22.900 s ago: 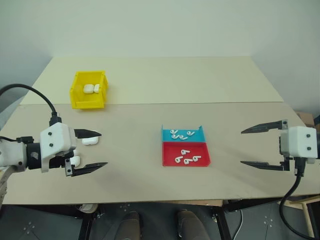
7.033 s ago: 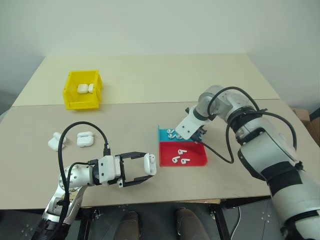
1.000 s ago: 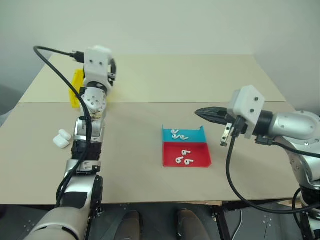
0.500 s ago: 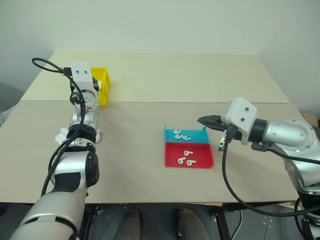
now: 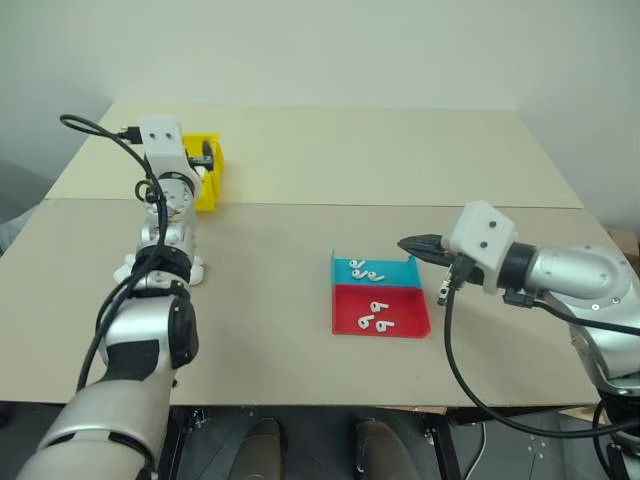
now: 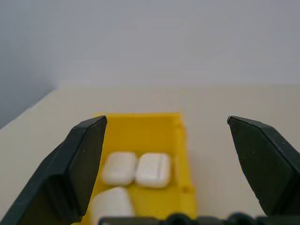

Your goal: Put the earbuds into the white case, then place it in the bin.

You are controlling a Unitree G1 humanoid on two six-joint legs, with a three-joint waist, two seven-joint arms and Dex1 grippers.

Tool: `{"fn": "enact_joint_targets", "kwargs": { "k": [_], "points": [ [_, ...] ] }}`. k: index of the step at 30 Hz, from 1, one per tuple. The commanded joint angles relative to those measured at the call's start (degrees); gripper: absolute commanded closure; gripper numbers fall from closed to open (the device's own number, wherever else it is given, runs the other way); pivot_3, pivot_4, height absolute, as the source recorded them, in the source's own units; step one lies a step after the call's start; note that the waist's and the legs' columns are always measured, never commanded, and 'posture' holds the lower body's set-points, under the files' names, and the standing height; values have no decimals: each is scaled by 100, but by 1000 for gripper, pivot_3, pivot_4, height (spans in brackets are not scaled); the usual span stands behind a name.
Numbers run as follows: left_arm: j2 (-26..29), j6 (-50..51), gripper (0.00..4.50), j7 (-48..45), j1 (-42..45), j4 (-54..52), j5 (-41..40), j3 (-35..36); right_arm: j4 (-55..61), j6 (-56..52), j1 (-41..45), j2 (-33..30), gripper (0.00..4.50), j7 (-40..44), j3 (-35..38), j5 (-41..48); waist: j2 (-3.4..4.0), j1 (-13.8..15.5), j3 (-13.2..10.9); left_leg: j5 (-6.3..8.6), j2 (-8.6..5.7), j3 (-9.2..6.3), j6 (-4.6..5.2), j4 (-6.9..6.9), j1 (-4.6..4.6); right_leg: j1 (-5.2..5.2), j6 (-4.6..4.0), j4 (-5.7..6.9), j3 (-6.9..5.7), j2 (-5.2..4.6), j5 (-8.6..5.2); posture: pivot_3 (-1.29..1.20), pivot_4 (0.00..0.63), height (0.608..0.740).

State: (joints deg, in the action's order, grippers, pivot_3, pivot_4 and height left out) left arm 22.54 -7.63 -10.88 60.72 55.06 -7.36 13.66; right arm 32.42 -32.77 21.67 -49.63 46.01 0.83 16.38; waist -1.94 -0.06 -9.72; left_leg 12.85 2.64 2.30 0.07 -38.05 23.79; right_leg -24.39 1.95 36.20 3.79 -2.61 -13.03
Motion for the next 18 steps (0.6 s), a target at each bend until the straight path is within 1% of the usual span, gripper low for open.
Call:
{"fn": "enact_joint_targets", "kwargs": {
  "k": [1, 3, 4, 6, 7, 9, 13, 14, 16, 18],
  "points": [
    [45, 418, 20, -1540, -739, -1874, -735, -158, 158, 71, -76, -154, 4500, 11, 298, -12, 0, -31, 0, 0, 1, 1, 0, 0, -1, 0, 0, 2, 0, 0, 0, 0, 150, 740],
    [272, 809, 20, -2300, -1475, -3191, -1035, -400, 144, 169, -221, -262, 4500, 164, 424, 59, 0, -73, 0, 0, 3, 1, -1, 1, -1, 0, 0, 3, 2, 1, 0, 0, 150, 740],
    [372, 968, 20, -2562, -1762, -3703, -1152, -473, 142, 212, -288, -307, 4500, 239, 487, 103, 0, -82, 0, 0, 5, 1, -1, 1, -1, -1, -1, 2, 2, 2, 0, 0, 150, 740],
    [689, 1459, 20, -3207, -2383, -4765, -1637, -518, 160, 407, -591, -479, 4500, 595, 791, 270, 0, -86, 0, 0, 8, 1, -1, 1, -2, -2, -2, 4, 4, 3, 1, 0, 150, 740],
    [815, 1628, 20, -3419, -2601, -5125, -1800, -512, 166, 484, -719, -546, 4500, 742, 925, 350, 0, -85, 0, 0, 7, 0, 0, 1, -7, 1, -2, 7, 4, 3, 1, 0, 150, 740],
    [1400, 2134, 20, -4127, -3280, -6042, -2265, -470, 168, 728, -1172, -741, 4500, 1315, 1455, 605, 0, -86, 0, 0, 9, -1, 0, 0, -14, 5, -3, 11, 4, 4, 1, 0, 150, 740],
    [2255, 2772, 20, -4934, -4152, -7042, -2932, -247, 52, 1192, -1770, -871, 4500, 2018, 2220, 938, 1, -81, 1, 0, 13, 9, 0, 1, -49, 33, -3, 5, 8, 4, -2, 0, 150, 740],
    [2410, 2890, 20, -5076, -4307, -7191, -3057, -184, 12, 1319, -1878, -868, 4500, 2139, 2363, 976, 1, -78, 1, 0, 15, 11, 0, 1, -53, 35, -3, 5, 8, 5, -3, 0, 150, 740],
    [2803, 3048, 20, -5463, -4745, -7512, -3219, -48, -98, 1573, -2183, -886, 4500, 2509, 2730, 1060, 2, -68, 1, -2, 17, 15, 0, 0, -66, 42, 24, 9, 9, 6, -21, 0, 150, 740],
    [3078, 3220, 20, -5684, -5102, -7741, -3368, 101, -192, 1742, -2512, -927, 4500, 2832, 3034, 1077, 3, -68, 2, -4, 20, 16, -3, 0, -65, 39, 24, 11, 10, 9, -23, 0, 150, 740]
  ]
}}
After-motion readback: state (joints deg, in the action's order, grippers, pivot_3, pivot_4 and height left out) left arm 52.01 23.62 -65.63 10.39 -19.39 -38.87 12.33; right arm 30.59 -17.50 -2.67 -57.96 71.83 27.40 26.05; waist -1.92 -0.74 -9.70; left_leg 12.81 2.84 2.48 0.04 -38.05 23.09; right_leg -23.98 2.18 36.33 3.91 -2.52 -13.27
